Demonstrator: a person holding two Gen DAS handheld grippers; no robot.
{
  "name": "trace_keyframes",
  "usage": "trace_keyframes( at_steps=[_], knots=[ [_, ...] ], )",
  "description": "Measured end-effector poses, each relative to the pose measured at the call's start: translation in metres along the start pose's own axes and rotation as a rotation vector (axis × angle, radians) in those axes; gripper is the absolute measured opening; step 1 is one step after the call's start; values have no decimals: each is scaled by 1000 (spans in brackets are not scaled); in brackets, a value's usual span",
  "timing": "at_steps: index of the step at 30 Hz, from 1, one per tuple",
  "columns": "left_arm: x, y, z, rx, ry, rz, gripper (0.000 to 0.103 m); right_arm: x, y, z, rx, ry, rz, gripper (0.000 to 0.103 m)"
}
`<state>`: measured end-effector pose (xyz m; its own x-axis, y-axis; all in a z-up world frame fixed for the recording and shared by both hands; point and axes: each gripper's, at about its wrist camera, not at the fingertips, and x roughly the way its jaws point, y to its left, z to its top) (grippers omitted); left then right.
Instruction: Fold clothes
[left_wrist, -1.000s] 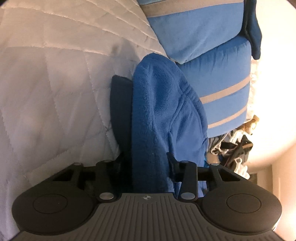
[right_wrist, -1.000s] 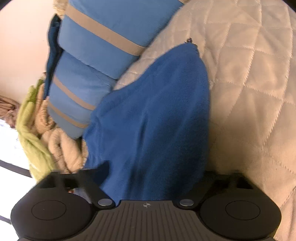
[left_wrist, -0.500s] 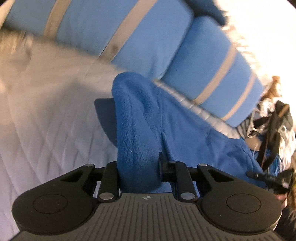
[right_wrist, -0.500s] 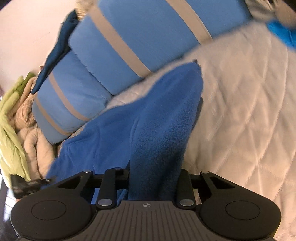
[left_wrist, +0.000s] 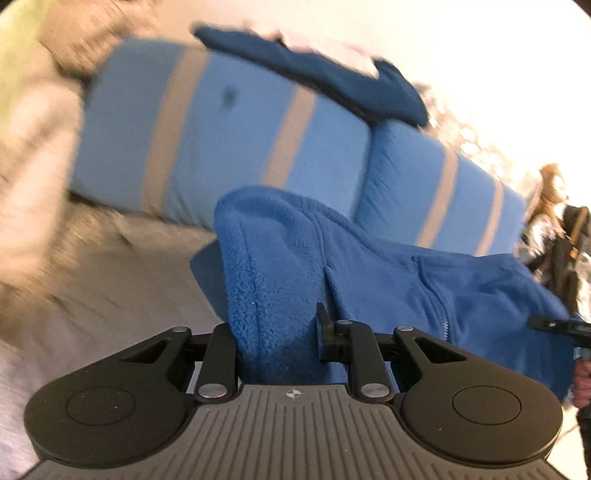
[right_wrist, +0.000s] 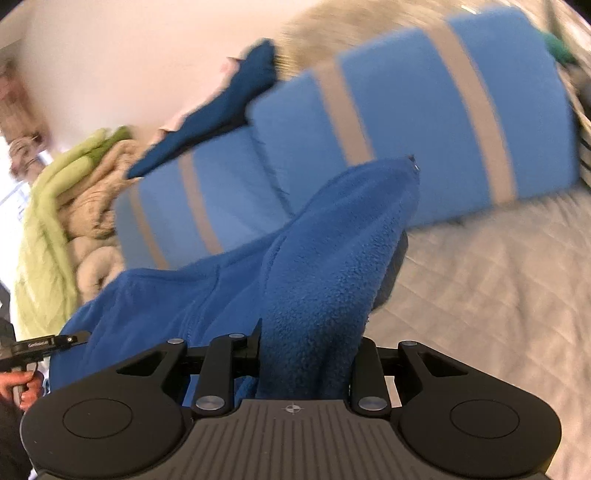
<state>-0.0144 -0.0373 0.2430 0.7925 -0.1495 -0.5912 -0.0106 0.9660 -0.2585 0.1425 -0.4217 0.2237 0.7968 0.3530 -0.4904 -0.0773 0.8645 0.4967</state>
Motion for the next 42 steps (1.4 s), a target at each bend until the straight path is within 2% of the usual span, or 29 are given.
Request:
trace_keyframes(
  at_steps=[2, 4, 5, 6, 7, 8, 9, 10, 12, 14, 16, 18, 21, 25, 30, 37, 42],
  knots=[
    [-24, 13, 23, 12, -73, 66, 24, 8, 34, 16, -52, -31, 42, 28],
    [-34, 23, 50, 61, -170, 178, 32, 20, 68, 35, -112, -66, 62, 31],
    [-35, 28, 62, 85, -211, 241, 43, 33, 84, 45, -151, -85, 46, 40],
    [-27, 32, 70, 106, -231, 326, 61, 46, 100, 54, -189, -104, 30, 49],
    [-19, 36, 77, 125, -243, 415, 73, 57, 114, 62, -220, -126, -4, 74],
    [-9, 39, 80, 138, -232, 512, 87, 66, 123, 64, -236, -154, -77, 98],
    [-1, 42, 80, 161, -224, 601, 87, 76, 132, 67, -251, -182, -150, 102],
    [3, 44, 77, 177, -223, 655, 87, 81, 139, 67, -268, -203, -204, 103],
    [3, 48, 65, 158, -242, 702, 87, 78, 145, 58, -304, -213, -231, 103],
    [-5, 54, 48, 130, -258, 646, 87, 70, 147, 45, -369, -212, -234, 103],
    [-10, 57, 32, 136, -236, 573, 87, 60, 145, 29, -455, -198, -248, 103],
    [-11, 50, 19, 161, -225, 552, 87, 53, 136, 20, -493, -183, -274, 103],
    [-15, 36, 6, 188, -225, 510, 87, 37, 118, 13, -471, -163, -283, 103],
    [-14, 14, -6, 222, -200, 535, 87, 16, 97, 10, -427, -160, -328, 103],
    [-15, 1, -14, 179, -178, 504, 87, -8, 76, 3, -410, -174, -380, 103],
    [3, 2, -35, 137, -126, 440, 87, -28, 30, -15, -383, -155, -471, 103],
    [30, 18, -76, 94, -47, 355, 87, -24, -33, -50, -303, -98, -587, 103]
  ],
)
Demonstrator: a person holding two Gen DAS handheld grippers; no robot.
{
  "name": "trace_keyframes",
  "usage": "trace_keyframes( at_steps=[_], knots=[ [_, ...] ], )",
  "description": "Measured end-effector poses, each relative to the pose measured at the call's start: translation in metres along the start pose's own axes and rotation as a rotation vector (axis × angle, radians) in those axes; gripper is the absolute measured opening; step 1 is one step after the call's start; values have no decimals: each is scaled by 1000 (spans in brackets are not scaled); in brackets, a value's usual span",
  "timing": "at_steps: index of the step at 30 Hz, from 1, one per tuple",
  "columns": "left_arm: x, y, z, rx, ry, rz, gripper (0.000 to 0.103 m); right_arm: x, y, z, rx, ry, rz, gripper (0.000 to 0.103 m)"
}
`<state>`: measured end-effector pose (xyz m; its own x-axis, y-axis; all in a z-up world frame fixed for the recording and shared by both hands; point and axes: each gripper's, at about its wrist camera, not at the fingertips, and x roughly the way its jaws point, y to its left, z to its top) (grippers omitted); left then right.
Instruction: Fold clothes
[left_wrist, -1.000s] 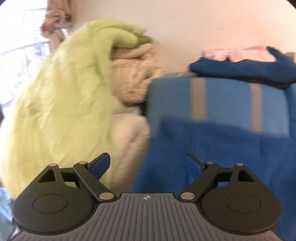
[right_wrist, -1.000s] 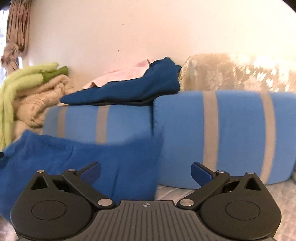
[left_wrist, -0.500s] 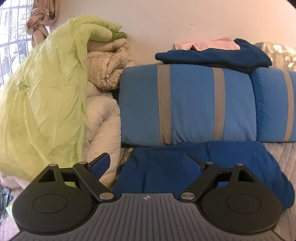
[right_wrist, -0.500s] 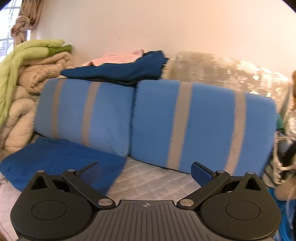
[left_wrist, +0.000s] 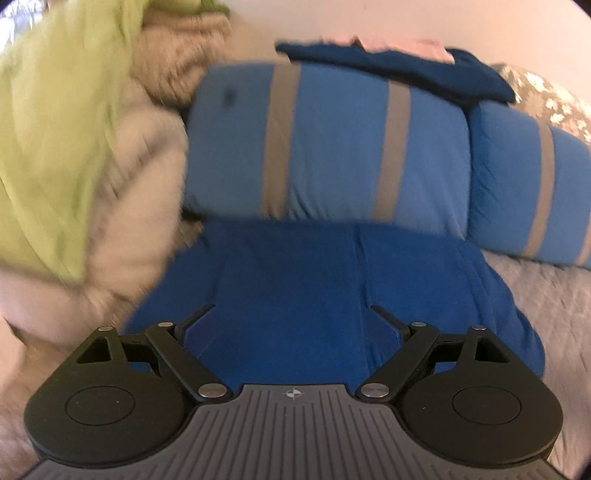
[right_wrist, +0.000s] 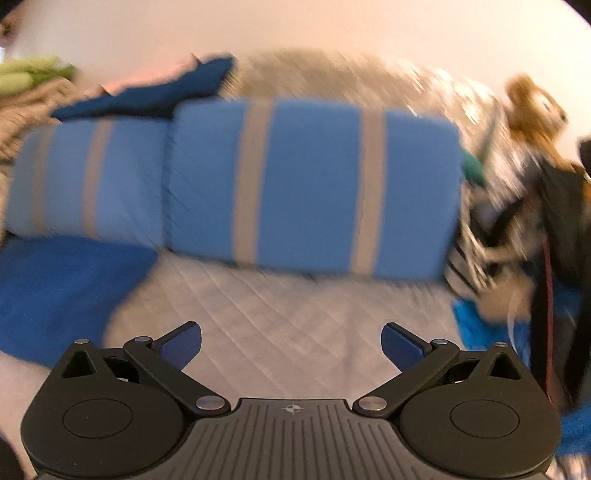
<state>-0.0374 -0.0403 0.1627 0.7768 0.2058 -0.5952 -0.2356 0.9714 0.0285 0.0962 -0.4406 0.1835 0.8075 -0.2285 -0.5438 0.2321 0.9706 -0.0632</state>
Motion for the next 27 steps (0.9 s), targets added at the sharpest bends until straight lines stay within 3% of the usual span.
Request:
trace_keyframes(
  at_steps=[6, 13, 20, 27],
  knots=[
    [32, 6, -57, 6, 118, -6, 87, 27, -48, -76, 55, 120, -114, 103],
    [55, 23, -110, -31, 201, -4, 87, 37, -80, -144, 88, 209, -196, 103],
    [48, 24, -134, 28, 121, -21, 94, 30, -89, -172, 157, 156, -192, 103],
    [52, 22, -136, 25, 108, -2, 103, 29, -88, -177, 168, 131, -203, 103]
  ],
)
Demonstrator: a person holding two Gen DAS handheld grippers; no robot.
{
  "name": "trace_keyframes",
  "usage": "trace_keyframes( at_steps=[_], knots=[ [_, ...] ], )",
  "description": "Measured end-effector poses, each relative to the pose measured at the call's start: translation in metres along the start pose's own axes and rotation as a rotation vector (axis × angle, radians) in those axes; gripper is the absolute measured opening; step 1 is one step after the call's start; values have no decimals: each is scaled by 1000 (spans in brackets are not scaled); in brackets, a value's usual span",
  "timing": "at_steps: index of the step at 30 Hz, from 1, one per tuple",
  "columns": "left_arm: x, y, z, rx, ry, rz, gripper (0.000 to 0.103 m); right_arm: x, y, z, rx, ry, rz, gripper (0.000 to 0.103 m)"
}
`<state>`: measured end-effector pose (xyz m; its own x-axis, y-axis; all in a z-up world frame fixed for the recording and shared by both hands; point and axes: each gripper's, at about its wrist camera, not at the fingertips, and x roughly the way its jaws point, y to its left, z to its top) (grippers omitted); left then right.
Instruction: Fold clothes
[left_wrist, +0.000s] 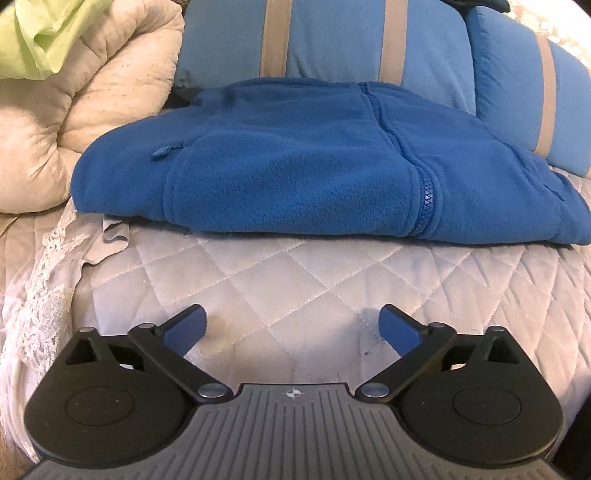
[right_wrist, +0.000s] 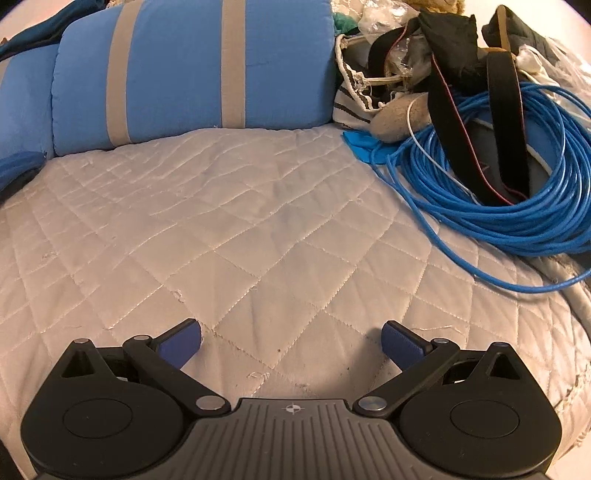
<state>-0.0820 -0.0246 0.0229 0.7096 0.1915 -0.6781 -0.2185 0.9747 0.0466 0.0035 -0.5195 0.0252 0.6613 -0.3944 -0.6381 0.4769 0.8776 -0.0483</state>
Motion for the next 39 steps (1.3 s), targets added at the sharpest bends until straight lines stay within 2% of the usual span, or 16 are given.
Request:
trace_keyframes(
  at_steps=[10, 20, 35, 39],
  knots=[
    [9, 0, 12, -27, 50, -12, 103, 8, -4, 6, 13, 2, 7, 103],
    [29, -1, 27, -43, 45, 15, 103, 35, -15, 32, 81, -6, -30, 103],
    [68, -1, 55, -14, 0, 13, 103, 84, -33, 70, 106, 19, -35, 103],
    [68, 0, 43, -36, -89, 11, 103, 94, -41, 72, 113, 0, -13, 103]
  ],
)
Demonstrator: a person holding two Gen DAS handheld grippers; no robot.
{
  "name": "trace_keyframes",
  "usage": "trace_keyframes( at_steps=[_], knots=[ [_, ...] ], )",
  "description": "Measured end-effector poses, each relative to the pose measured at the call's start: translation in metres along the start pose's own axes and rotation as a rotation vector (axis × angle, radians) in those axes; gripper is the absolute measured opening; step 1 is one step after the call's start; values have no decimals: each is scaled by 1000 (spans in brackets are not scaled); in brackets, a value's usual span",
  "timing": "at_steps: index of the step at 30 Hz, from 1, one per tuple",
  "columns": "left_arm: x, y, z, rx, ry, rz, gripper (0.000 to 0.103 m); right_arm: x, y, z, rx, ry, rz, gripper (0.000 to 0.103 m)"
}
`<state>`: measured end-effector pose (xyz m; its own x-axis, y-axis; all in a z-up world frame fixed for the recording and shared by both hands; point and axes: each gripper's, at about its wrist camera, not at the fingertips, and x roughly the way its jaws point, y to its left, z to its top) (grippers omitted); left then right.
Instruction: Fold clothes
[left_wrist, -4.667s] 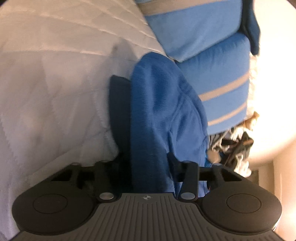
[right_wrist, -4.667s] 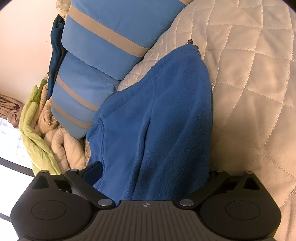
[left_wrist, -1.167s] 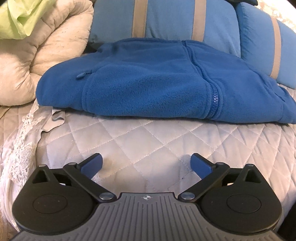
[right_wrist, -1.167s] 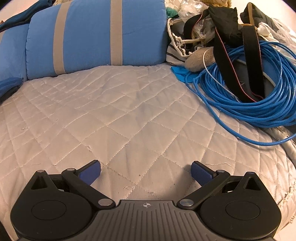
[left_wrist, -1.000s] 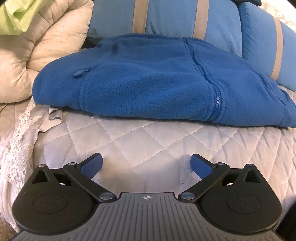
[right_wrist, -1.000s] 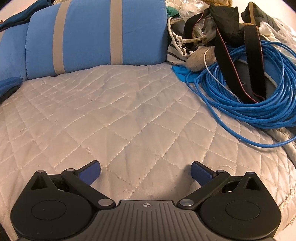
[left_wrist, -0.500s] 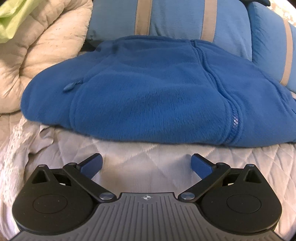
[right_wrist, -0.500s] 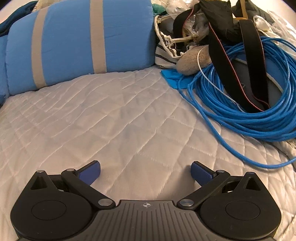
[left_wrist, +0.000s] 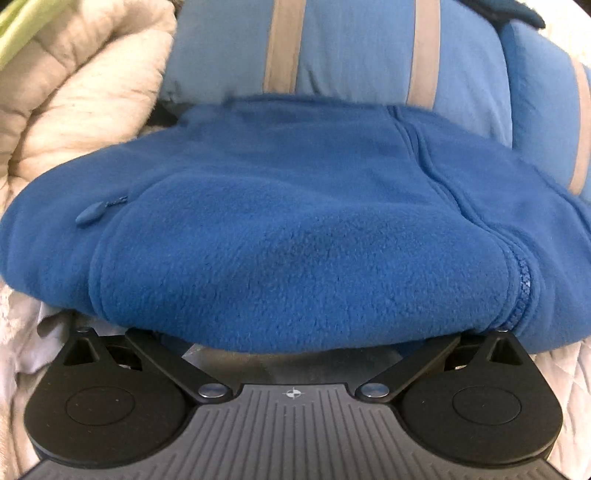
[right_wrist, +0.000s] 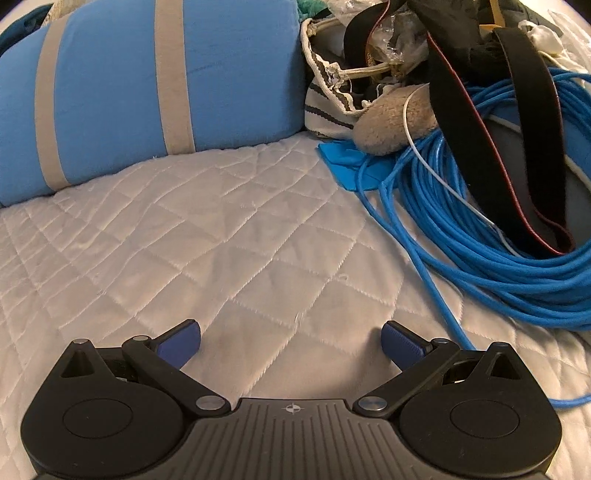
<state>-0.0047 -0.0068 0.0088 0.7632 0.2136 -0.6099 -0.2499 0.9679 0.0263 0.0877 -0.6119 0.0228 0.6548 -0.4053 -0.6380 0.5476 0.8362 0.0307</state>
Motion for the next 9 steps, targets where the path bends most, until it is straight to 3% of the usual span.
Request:
trace_keyframes(
  at_steps=[4, 9],
  knots=[
    [-2, -3, -3, 3, -23, 7, 103, -6, 5, -11, -16, -69, -30, 103],
    [-2, -4, -2, 1, -24, 5, 103, -6, -1, -11, 14, -78, -1, 103]
  ],
)
